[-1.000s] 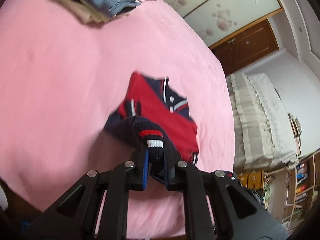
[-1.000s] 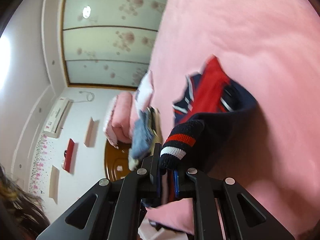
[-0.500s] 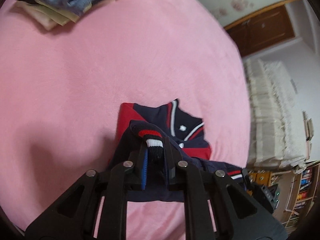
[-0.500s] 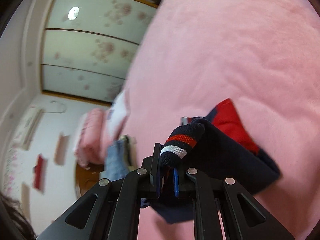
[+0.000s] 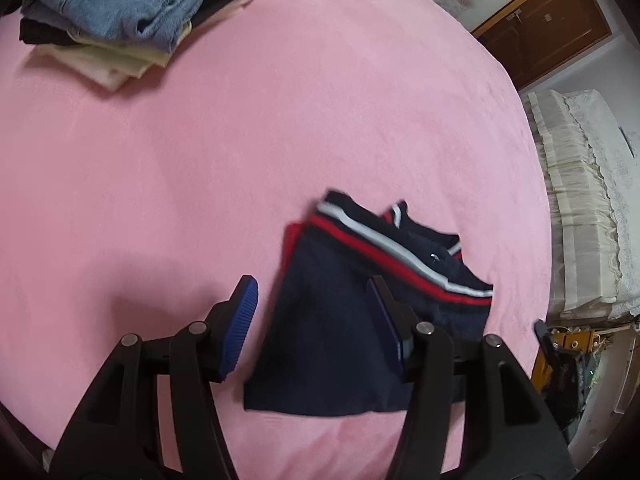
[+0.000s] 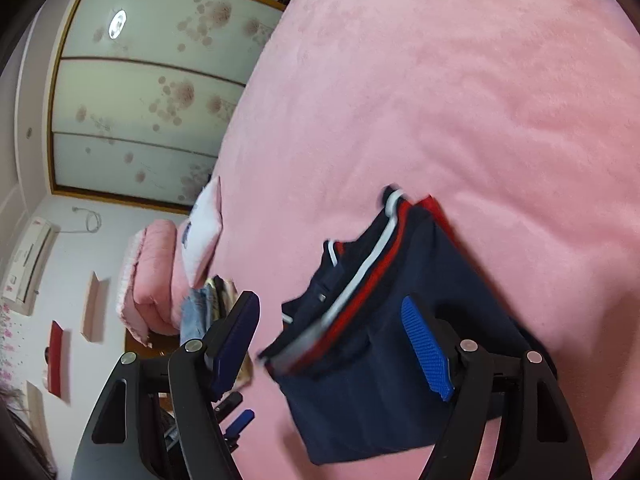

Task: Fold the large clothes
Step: 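Lay the hem band over the collar with both grippers and release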

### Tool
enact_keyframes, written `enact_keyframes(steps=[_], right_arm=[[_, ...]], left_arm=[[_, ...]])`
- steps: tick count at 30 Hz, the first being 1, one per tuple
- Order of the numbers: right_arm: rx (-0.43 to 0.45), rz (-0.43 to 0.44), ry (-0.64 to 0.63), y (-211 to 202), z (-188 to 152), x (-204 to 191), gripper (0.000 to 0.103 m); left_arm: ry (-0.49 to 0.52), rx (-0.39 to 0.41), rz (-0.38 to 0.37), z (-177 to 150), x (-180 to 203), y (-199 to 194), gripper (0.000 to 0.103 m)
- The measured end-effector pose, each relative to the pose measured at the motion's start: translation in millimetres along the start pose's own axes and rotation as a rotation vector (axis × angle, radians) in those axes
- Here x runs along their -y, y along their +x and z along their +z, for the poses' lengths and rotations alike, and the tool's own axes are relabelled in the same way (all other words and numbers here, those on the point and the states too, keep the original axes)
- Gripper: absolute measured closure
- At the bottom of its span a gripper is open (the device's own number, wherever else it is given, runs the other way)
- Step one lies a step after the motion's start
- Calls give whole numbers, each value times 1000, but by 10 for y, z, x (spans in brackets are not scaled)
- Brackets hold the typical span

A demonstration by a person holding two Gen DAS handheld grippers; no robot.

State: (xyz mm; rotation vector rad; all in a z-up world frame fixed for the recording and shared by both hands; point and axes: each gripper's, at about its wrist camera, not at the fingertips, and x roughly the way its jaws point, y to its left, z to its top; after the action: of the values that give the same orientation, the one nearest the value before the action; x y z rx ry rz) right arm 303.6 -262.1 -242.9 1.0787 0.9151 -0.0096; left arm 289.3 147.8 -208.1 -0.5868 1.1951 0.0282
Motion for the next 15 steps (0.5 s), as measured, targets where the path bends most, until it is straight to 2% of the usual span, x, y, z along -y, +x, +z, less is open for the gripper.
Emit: enact_keyframes(steps=[3, 6, 8, 11, 14, 15], right_arm=[[-44, -42, -43, 130, -86, 42, 29], [-105, -97, -191, 245, -210, -69, 35], [-164, -125, -319, 254, -377, -78, 55], [-277, -162, -528, 457, -531, -229, 77], [-366, -152, -677, 695, -649, -290, 90], [-395, -153, -706, 779, -671, -281, 91]], left_arm=[[44, -22, -9, -176, 145, 51, 50], [128, -33, 10, -352, 363, 126, 50], [184, -53, 3, -467, 519, 216, 50], [222, -85, -33, -562, 729, 327, 58], [242, -127, -49, -581, 869, 536, 70], [252, -137, -48, -575, 909, 615, 72]])
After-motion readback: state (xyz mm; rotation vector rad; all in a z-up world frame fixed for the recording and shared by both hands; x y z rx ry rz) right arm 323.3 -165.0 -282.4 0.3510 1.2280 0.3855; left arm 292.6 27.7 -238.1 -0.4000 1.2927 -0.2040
